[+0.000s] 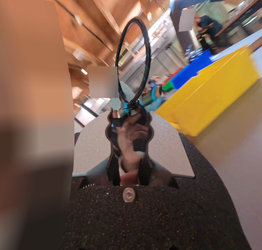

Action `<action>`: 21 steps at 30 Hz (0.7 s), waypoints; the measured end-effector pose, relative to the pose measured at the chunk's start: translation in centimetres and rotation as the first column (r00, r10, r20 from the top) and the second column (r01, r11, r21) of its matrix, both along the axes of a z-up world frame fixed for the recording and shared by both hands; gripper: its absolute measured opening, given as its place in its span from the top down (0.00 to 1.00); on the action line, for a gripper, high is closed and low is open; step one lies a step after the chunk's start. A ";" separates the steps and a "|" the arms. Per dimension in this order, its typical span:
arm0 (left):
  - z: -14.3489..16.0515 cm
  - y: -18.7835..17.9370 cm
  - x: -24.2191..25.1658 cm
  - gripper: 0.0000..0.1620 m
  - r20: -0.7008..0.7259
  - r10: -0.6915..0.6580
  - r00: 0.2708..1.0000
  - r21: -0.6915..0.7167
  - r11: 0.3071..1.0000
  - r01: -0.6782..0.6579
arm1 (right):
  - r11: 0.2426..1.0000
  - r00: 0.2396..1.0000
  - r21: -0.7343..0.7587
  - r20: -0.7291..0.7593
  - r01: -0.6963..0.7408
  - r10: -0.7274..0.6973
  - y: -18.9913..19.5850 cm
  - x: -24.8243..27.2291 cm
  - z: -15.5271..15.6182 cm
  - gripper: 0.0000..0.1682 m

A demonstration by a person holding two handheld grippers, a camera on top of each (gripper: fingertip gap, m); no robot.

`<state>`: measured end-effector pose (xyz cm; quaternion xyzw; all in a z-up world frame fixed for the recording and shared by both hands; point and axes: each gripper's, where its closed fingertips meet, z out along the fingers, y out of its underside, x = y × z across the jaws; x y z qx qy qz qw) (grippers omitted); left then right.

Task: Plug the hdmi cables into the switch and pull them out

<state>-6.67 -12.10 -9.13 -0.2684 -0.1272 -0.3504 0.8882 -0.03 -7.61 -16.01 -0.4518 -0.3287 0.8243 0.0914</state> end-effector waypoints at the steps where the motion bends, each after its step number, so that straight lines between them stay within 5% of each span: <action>1: 0.1 0.0 0.4 0.96 -0.002 0.001 1.000 0.029 1.000 -0.001 | 0.990 0.998 -0.130 -0.018 -0.058 0.057 -1.2 -0.3 -0.1 0.69; 4: -0.1 0.7 2.1 0.96 -0.037 -0.006 0.999 0.040 0.999 0.008 | 0.937 0.986 -0.313 -0.099 -0.157 0.132 -2.9 -1.3 0.2 0.70; 7: -1.2 1.8 3.5 0.96 -0.094 0.010 0.995 -0.025 1.000 -0.012 | 0.947 0.991 -0.310 -0.129 -0.082 0.044 -1.8 -1.5 0.5 0.84; 11: -3.2 3.3 3.9 0.95 -0.227 0.057 0.972 -0.176 0.979 -0.099 | 0.996 0.994 -0.044 -0.081 0.072 -0.076 0.1 -0.8 -0.5 0.91; 14: -4.4 3.6 3.3 0.82 -0.409 0.083 0.909 -0.272 0.940 -0.208 | 0.935 0.985 0.320 0.025 0.156 -0.173 2.8 0.0 -2.2 0.91; 17: -5.1 3.2 1.6 0.76 -0.665 0.200 0.720 -0.295 0.815 -0.499 | 0.702 0.936 0.706 0.177 0.095 -0.305 6.0 1.4 -4.8 0.91; 21: -5.7 3.6 4.2 0.72 -0.959 0.198 0.200 -0.032 0.631 -0.775 | 0.462 0.882 0.875 0.327 -0.147 -0.339 7.0 3.0 -7.0 0.91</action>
